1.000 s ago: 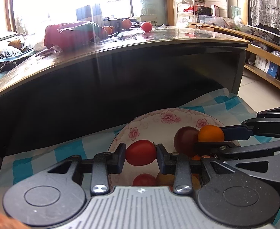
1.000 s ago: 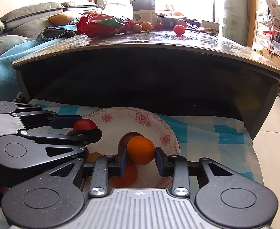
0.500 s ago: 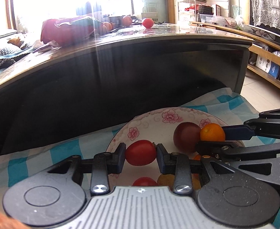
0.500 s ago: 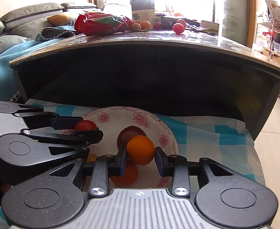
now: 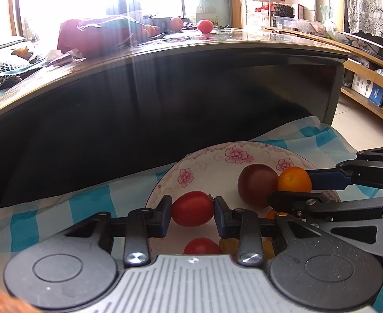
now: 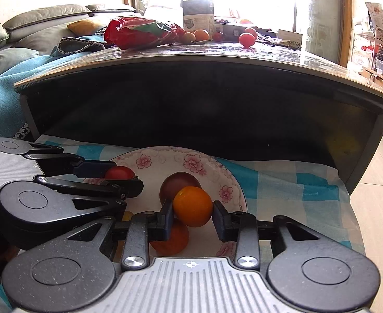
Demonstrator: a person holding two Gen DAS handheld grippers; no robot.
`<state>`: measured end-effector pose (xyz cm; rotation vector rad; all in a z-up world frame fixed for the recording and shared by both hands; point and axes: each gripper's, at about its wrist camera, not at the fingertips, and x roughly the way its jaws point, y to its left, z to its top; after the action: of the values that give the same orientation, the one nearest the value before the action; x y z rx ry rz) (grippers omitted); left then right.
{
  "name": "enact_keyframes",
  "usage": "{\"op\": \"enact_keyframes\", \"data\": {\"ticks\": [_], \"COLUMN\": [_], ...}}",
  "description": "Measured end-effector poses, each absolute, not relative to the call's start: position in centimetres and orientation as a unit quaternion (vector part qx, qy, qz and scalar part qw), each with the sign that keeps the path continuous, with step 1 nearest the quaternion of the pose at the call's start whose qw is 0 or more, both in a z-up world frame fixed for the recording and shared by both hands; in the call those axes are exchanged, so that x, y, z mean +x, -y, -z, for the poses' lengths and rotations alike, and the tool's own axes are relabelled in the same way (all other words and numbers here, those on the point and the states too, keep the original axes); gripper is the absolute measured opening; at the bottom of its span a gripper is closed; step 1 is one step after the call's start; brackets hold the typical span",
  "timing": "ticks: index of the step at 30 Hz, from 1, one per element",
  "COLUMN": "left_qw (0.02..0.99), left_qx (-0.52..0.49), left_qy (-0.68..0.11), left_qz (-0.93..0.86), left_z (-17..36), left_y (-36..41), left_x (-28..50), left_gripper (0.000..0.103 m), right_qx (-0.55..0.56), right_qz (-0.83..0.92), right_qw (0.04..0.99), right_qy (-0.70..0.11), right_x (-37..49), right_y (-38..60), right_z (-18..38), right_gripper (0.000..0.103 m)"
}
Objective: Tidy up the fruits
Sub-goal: 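Lower both fruits into the plate and open both tools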
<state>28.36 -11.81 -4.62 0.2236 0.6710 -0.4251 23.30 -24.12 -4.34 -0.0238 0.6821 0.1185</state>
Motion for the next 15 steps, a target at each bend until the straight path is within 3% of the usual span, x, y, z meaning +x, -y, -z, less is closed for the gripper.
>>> {"op": "enact_keyframes", "data": {"ticks": [15], "left_qw": [0.914], "left_qx": [0.120], "left_qy": [-0.328], "left_qz": [0.207], "left_z": [5.16], "left_y": [11.59], "left_x": [27.77], "left_gripper": [0.043], "right_qx": [-0.028], "right_qz": [-0.063], "right_qw": [0.945], "right_qy": [-0.319], "right_x": [22.44], "right_y": [23.59], "right_z": [4.49], "right_gripper": [0.030]}}
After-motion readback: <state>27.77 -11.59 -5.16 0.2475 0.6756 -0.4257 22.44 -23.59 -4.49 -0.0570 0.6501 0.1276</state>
